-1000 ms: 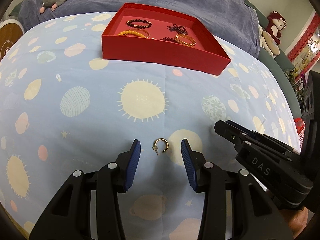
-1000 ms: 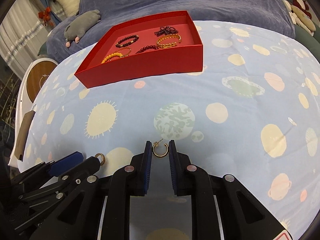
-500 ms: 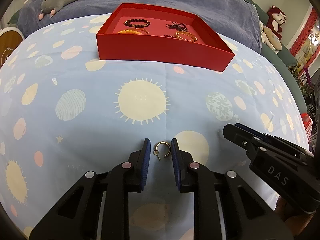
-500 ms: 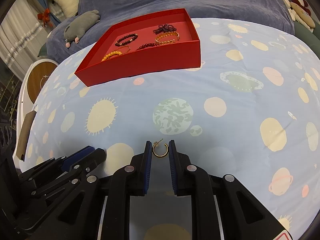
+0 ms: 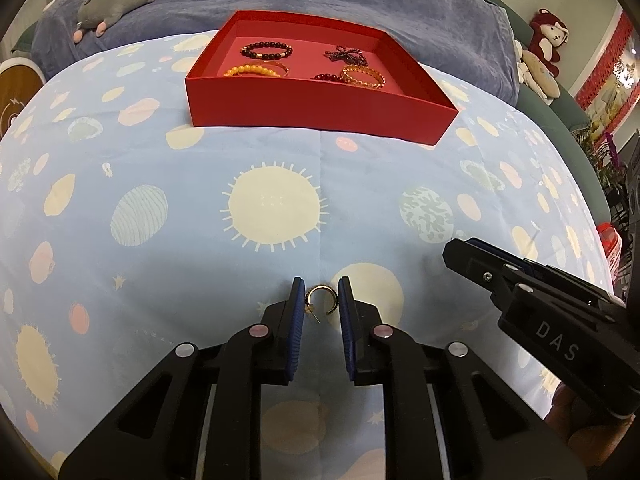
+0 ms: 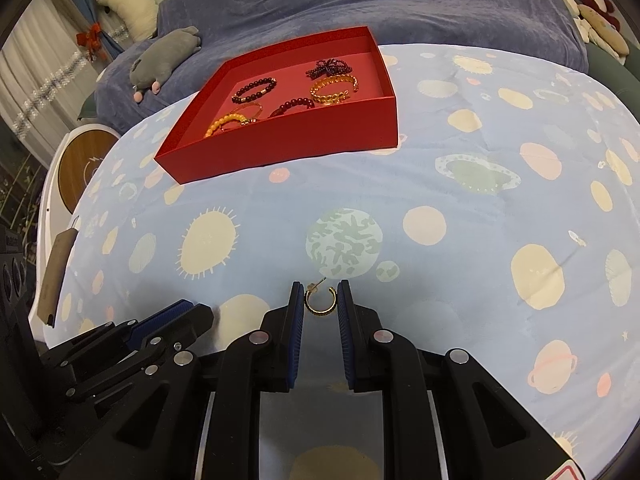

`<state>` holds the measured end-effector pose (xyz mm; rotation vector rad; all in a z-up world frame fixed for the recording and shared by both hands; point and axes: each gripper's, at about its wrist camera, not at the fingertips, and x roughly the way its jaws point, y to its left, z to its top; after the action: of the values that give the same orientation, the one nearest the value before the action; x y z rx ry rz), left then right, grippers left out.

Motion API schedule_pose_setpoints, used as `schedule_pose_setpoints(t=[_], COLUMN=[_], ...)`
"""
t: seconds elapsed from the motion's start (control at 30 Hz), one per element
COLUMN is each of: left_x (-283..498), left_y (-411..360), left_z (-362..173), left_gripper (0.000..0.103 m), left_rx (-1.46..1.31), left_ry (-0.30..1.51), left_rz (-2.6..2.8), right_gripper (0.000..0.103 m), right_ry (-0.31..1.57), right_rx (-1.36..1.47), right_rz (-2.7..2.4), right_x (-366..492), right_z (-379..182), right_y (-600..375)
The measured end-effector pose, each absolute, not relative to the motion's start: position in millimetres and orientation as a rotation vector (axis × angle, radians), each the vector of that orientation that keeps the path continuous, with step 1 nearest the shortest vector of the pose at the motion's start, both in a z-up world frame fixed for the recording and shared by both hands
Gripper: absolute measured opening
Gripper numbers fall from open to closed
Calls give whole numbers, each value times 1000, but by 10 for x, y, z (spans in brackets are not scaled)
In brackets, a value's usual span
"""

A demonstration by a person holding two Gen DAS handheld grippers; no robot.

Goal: Organize jewelry
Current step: 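Carry the hoop earring into the red box with the left tool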

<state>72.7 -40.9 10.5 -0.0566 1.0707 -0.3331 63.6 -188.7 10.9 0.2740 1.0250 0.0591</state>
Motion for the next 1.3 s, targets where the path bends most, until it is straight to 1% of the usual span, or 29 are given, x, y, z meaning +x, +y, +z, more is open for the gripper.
schedule_pose_setpoints(t=[0.33,0.67,1.0,1.3], left_x=[1020,1647,2203,2426], left_y=[-385,-428,-542,-598], left_z=[539,906,914,818], left_gripper=[17,17,17,17], left_rx=[-94,-112,-86,-72], left_ry=[1004,904,876,883], left_rz=[-324,-325,-302,-294], right_gripper=[16,16,16,16], right_ry=[944,863,847,842], right_rx=[284,256,239,219], right_rz=[87,119,138,147], right_x=[834,1458,2064,2273], right_z=[453,754,781,744], right_y=[-1940,-1964,-1931,-1873])
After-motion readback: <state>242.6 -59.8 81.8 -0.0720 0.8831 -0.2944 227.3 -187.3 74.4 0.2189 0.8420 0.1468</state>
